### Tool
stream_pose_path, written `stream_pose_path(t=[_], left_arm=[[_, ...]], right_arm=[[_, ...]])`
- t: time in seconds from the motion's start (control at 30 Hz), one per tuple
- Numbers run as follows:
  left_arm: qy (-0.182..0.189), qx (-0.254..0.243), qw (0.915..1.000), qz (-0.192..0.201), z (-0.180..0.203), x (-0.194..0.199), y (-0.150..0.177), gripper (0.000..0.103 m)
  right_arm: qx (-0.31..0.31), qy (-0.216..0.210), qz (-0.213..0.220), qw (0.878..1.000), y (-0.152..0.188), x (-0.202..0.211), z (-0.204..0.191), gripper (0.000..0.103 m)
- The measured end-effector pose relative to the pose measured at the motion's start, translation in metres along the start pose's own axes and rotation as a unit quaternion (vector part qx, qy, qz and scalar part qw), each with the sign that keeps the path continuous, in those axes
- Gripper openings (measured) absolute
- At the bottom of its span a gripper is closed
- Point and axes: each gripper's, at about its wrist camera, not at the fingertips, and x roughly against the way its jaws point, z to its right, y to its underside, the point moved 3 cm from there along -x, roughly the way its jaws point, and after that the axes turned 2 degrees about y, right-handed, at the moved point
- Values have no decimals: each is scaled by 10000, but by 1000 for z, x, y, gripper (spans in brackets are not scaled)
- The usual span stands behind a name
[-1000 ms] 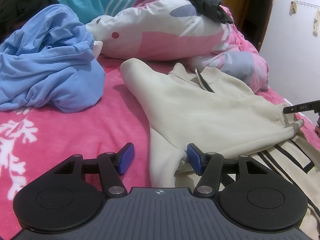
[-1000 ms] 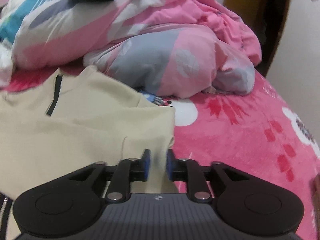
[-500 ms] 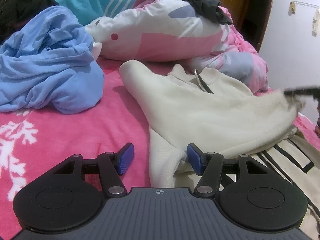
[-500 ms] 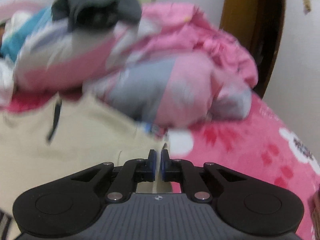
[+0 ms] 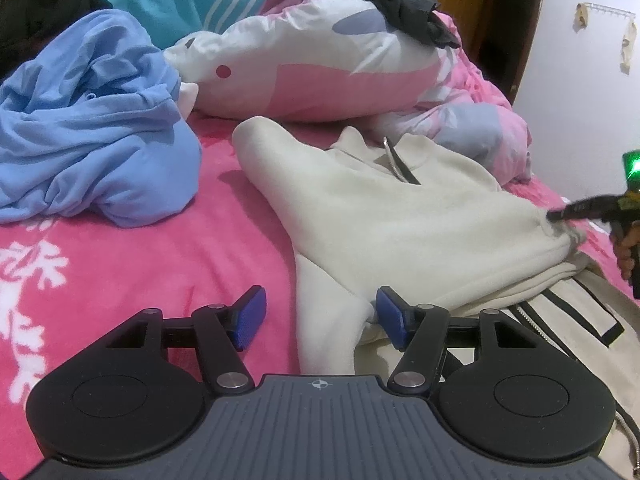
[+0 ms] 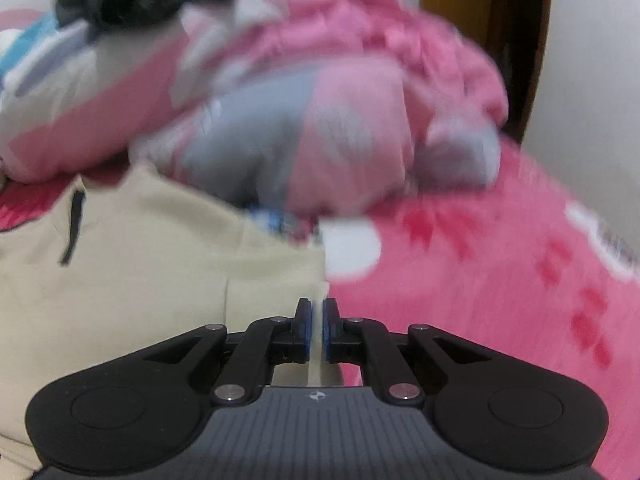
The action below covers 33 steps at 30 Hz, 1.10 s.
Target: Fold clothes
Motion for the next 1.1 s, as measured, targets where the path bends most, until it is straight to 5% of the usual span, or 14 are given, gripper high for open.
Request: stream_pose_path(t=[0.1,0.23,0.37,0.5,0.63,0.77,0.9,1.1], left_arm=[[-7,27,10000,-10,-2,2,0,62],[10,-260,9994,240,2,22,1,62],[106,-1026,9940,352,17,34,11,61],[-292,-1499,9883,49,25,21,23,38],[-452,-1027,9931,334,12,33,19,8],[-570,-475,9963,425,8,40,23,5],[-710,122,9967,385,0,43,33,5],[-442,889,9942,406,-16,45,39,13]], right_arm=[[-514,41,-136,9986,6,1,17,19],[-1195,-322,360,9917,-2,42,33,19],[-890,-898,576,9903,-8,73,3,19],[-476,-1309,454,9892,1,72,-36,19],[-403,-1523,283,9871,12,67,-56,19],[-341,-1595,257,9863,17,66,-62,19],[-389,-1412,-246,9889,34,47,-54,17],[-316,-1526,-303,9873,50,44,-48,15]])
